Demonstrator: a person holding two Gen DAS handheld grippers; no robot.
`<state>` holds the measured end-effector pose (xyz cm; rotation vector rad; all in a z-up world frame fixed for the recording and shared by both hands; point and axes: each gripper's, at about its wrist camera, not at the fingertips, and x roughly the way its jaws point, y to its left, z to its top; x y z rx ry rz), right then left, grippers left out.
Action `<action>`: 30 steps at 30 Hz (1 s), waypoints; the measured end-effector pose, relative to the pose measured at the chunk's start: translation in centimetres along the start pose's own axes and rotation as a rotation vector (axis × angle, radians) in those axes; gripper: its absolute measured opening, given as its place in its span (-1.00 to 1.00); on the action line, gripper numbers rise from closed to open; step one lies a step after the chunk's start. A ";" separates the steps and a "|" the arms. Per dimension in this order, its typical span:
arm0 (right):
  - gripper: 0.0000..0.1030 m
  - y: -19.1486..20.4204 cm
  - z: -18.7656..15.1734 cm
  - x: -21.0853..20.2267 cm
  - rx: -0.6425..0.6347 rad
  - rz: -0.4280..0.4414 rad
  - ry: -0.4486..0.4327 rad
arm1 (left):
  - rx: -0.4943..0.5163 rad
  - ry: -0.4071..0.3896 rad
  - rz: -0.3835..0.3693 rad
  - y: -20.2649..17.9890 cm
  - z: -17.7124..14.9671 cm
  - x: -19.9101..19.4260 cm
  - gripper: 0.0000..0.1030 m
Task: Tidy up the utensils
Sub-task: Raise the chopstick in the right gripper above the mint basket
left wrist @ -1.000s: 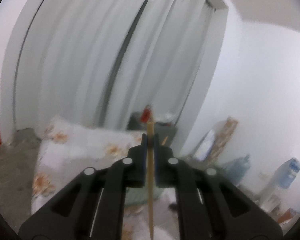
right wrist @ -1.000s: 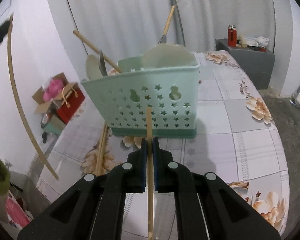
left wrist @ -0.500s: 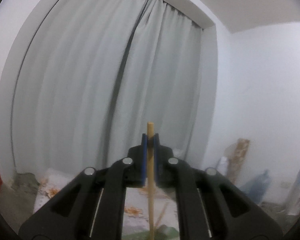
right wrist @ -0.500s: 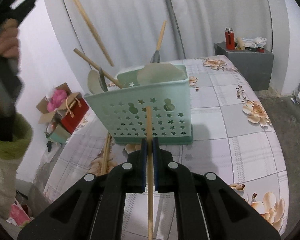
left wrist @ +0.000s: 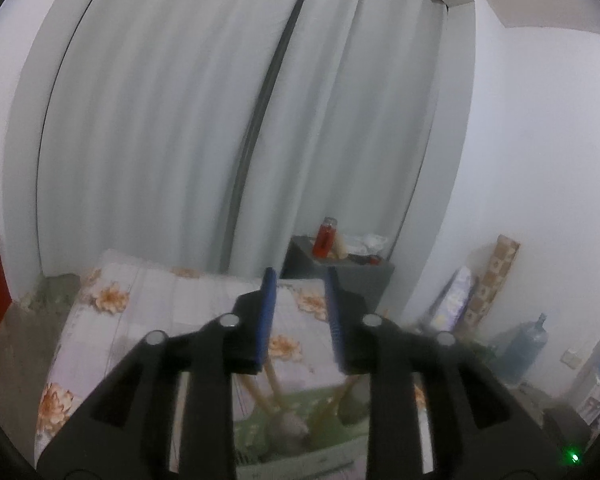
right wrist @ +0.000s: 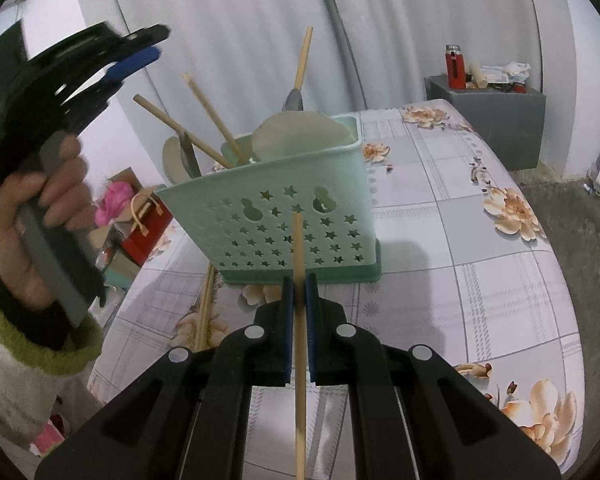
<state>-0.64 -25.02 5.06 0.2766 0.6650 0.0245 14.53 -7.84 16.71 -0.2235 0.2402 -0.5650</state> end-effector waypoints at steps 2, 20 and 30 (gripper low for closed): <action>-0.88 0.1 0.0 0.0 -0.001 -0.001 -0.001 | -0.003 0.005 -0.010 0.2 0.1 -0.8 -0.37; -0.88 0.7 1.4 -2.0 -0.014 0.000 -0.040 | 0.007 0.231 -0.043 3.6 -7.7 -8.6 0.49; -0.88 2.6 2.8 -2.1 -0.066 0.005 -0.050 | -0.009 0.302 0.036 5.9 -11.7 -9.5 0.49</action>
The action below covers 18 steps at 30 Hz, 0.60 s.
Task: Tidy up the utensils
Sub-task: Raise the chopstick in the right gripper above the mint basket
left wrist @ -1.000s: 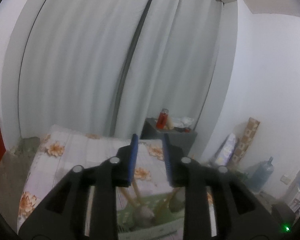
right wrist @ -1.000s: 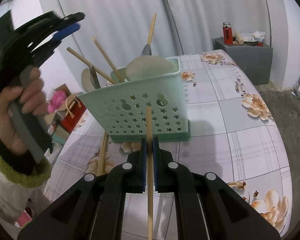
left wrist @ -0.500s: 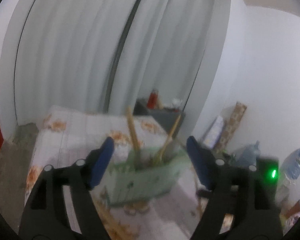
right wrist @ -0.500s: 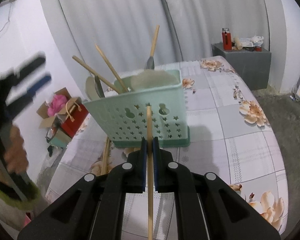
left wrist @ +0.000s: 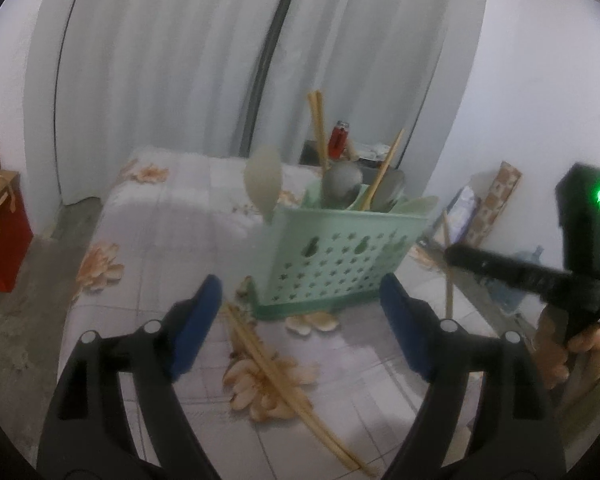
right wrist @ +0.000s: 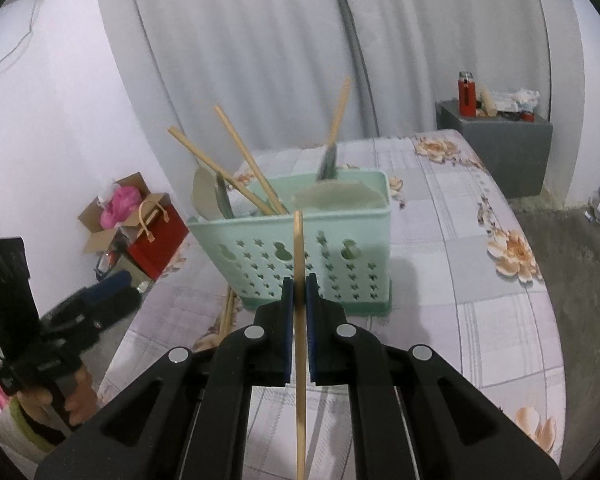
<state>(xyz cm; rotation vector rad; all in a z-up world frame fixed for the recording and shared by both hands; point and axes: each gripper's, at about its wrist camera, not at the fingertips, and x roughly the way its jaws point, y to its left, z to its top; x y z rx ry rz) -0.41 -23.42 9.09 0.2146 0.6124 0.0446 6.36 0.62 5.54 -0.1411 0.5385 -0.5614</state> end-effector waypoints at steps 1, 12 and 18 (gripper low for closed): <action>-0.88 0.2 0.2 0.0 -0.005 -0.001 -0.005 | -0.003 0.000 0.004 0.1 -0.1 -0.1 0.50; -0.88 1.5 4.4 -1.6 -0.054 -0.010 -0.140 | -0.041 -0.009 0.030 1.5 -0.1 -0.4 0.50; -0.88 2.6 8.2 -3.7 -0.100 0.002 -0.249 | -0.057 -0.013 0.051 2.3 -0.1 -0.7 0.51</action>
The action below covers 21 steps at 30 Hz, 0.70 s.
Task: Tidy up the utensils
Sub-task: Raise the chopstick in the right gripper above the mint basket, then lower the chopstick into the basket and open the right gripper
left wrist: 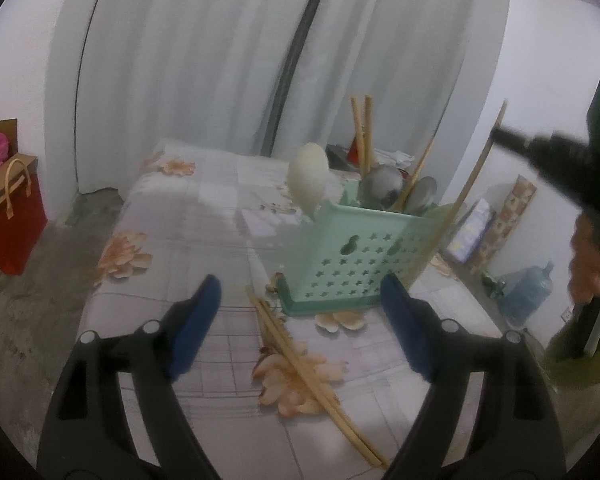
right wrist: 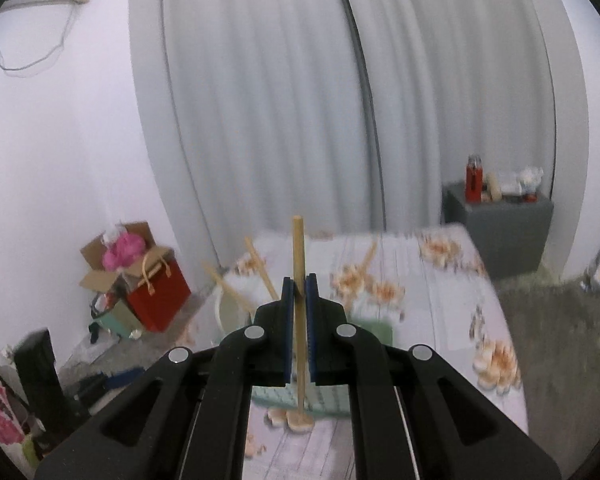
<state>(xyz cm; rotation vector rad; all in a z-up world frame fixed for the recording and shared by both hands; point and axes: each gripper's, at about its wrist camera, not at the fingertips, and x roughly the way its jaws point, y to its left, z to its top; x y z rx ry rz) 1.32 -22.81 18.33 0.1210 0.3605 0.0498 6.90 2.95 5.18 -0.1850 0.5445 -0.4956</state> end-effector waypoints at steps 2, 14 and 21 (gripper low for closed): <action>-0.88 0.3 1.4 -0.4 -0.012 0.009 -0.033 | -0.007 0.001 0.005 0.2 0.0 0.0 0.51; -0.88 1.8 5.1 0.6 -0.033 0.034 -0.119 | -0.038 -0.009 0.035 1.0 0.0 -0.1 0.51; -0.88 1.6 5.1 1.3 -0.016 0.039 -0.113 | -0.054 -0.003 0.046 1.6 -0.1 0.0 0.51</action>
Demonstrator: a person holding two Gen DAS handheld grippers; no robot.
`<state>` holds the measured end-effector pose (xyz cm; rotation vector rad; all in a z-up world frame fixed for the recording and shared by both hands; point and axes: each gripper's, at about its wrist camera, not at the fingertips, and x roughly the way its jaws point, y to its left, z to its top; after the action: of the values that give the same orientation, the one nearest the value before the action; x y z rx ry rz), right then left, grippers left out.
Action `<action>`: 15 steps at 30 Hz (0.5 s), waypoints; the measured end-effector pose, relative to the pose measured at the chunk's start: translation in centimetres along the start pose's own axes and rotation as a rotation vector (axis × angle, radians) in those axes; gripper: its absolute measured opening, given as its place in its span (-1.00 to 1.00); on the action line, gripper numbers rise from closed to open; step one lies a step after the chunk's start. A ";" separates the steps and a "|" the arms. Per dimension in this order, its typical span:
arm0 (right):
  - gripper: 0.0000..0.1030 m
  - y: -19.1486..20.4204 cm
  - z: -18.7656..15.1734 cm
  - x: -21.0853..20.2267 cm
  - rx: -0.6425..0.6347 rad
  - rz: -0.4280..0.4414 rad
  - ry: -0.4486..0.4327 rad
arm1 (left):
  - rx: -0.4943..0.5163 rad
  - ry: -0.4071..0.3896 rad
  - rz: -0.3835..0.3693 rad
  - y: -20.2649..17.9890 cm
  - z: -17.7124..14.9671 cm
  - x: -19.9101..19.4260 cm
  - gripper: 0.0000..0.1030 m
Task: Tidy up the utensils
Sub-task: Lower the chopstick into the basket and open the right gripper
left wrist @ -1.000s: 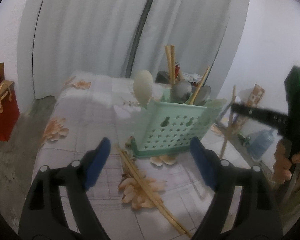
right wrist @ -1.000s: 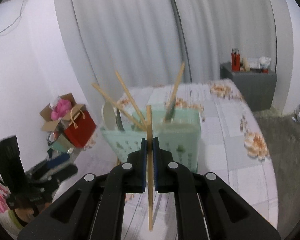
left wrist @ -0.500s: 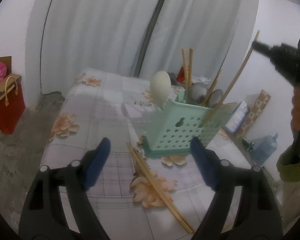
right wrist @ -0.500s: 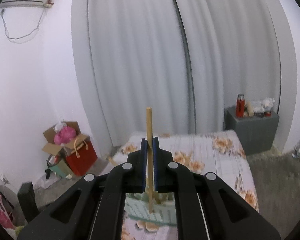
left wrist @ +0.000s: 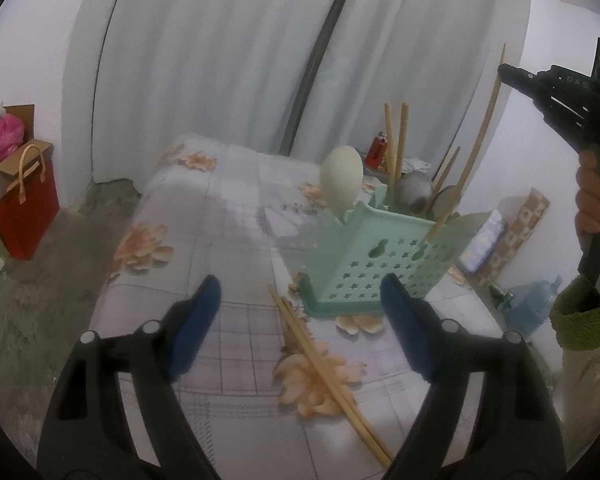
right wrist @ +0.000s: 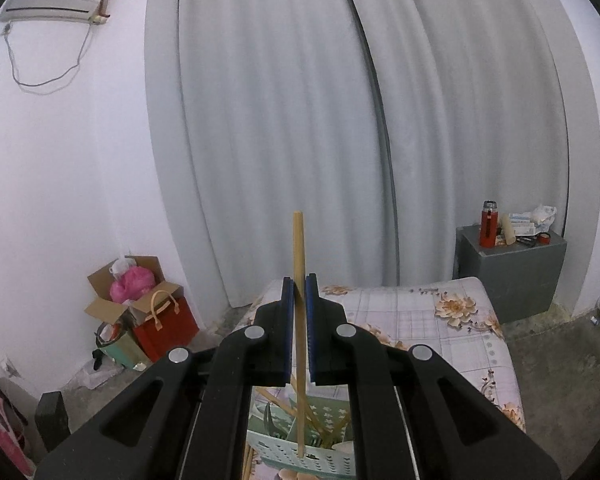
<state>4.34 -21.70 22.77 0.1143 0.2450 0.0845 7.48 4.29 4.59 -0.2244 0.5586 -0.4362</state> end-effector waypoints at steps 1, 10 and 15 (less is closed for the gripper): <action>-0.88 -0.1 0.0 0.1 0.005 -0.001 0.000 | 0.000 0.000 -0.001 0.0 0.0 0.0 0.51; -0.88 -0.3 2.2 -0.2 -0.001 0.010 -0.053 | 0.003 0.000 0.005 0.1 0.0 0.0 0.51; -0.88 -0.7 2.4 0.5 0.002 0.010 -0.054 | 0.003 0.003 0.008 0.0 -0.1 0.2 0.51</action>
<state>5.42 -22.57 24.90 0.1198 0.1909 0.0905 7.56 4.18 4.45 -0.2183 0.5620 -0.4293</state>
